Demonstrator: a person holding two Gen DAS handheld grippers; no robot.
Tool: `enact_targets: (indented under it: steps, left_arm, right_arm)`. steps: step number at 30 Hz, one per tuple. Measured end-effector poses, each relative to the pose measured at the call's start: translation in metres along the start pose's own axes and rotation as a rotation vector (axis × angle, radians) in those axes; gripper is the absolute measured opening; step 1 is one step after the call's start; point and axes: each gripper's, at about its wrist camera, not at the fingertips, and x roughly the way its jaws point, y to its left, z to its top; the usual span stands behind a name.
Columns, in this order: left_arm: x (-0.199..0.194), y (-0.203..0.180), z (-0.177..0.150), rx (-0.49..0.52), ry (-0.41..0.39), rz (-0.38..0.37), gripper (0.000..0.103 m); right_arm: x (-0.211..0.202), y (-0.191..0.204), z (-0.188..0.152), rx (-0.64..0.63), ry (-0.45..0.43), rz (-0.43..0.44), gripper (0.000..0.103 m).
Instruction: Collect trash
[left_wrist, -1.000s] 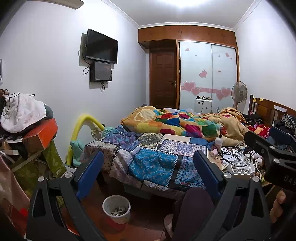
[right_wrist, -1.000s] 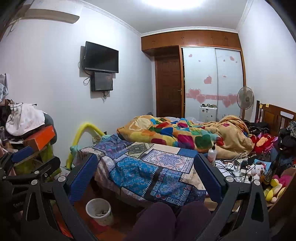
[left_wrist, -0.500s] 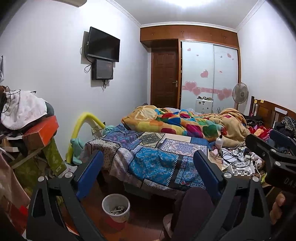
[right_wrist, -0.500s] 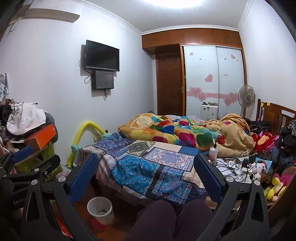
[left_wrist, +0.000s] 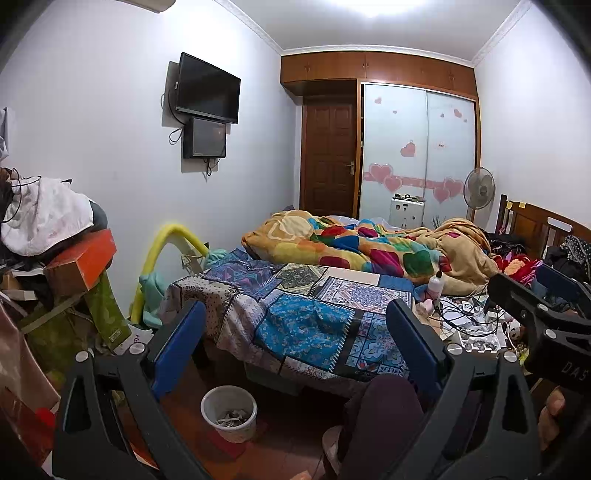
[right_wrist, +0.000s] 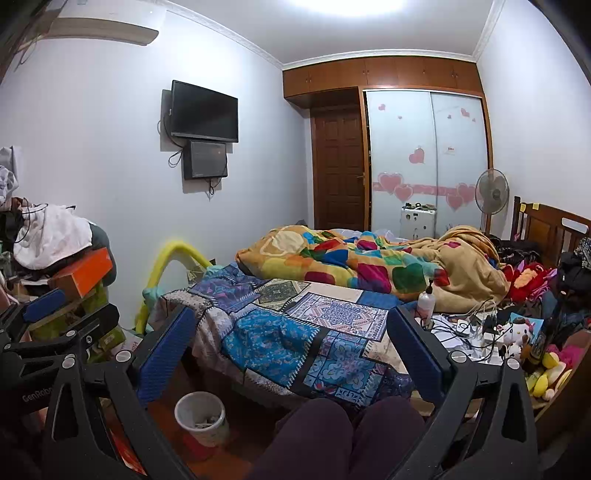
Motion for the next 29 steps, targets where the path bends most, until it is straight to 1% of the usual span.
enact_targets:
  steps: [10,16,24,29]
  left_arm:
    - [-0.001,-0.004,0.001,-0.013,-0.002,0.001,0.098]
    - [-0.002,-0.009,0.002,-0.006,0.002,-0.027,0.098]
    - [-0.004,-0.011,0.001,-0.02,-0.005,-0.019,0.098]
    - [-0.004,-0.013,0.0,-0.02,0.0,-0.028,0.098]
  right_arm:
    - [0.0,-0.002,0.0,0.001,0.0,0.001,0.103]
    - [-0.001,0.0,0.0,0.003,0.001,-0.003,0.103]
    - [-0.002,0.001,0.0,0.003,0.002,-0.002,0.103]
    - [-0.002,0.002,0.0,0.005,0.004,-0.004,0.103]
